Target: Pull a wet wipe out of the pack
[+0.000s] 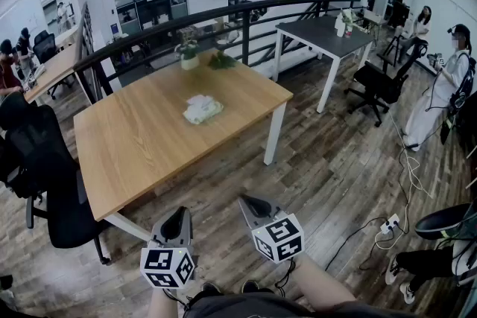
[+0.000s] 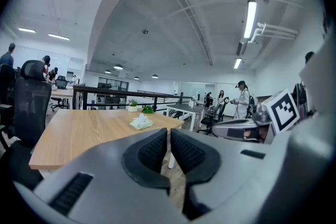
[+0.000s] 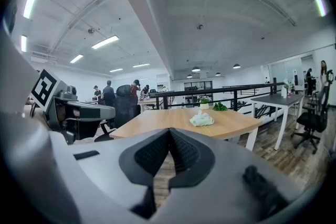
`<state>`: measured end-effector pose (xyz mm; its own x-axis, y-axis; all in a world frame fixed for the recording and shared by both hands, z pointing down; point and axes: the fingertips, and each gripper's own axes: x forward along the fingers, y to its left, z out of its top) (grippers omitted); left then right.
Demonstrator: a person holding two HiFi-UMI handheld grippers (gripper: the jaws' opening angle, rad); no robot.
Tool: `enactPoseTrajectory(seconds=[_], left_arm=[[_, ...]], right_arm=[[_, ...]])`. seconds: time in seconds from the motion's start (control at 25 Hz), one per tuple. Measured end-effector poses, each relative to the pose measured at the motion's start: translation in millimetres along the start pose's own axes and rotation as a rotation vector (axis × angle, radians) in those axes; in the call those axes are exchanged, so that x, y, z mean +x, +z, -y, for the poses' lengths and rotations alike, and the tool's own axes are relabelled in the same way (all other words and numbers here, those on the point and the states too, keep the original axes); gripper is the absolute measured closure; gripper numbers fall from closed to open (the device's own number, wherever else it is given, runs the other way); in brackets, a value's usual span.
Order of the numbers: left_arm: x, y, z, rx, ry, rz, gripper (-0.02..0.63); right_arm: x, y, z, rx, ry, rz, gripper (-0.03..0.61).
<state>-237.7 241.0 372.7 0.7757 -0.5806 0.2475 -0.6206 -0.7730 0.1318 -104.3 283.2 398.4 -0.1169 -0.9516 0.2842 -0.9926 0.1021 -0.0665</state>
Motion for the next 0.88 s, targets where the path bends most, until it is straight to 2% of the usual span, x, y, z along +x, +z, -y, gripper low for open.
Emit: enactPoseTrajectory(seconds=[0.64, 0.76, 0.88], left_arm=[[5, -5, -4, 0.005, 0.0, -0.006, 0.581], [9, -7, -1, 0.006, 0.0, -0.015, 0.581], [11, -7, 4, 0.009, -0.006, -0.012, 0.581]], right_arm=[[7, -10, 0, -0.001, 0.009, -0.031, 0.555], [4, -8, 5, 0.022, -0.007, 0.0, 0.555], [-2, -6, 14, 0.086, -0.019, 0.052, 0.554]])
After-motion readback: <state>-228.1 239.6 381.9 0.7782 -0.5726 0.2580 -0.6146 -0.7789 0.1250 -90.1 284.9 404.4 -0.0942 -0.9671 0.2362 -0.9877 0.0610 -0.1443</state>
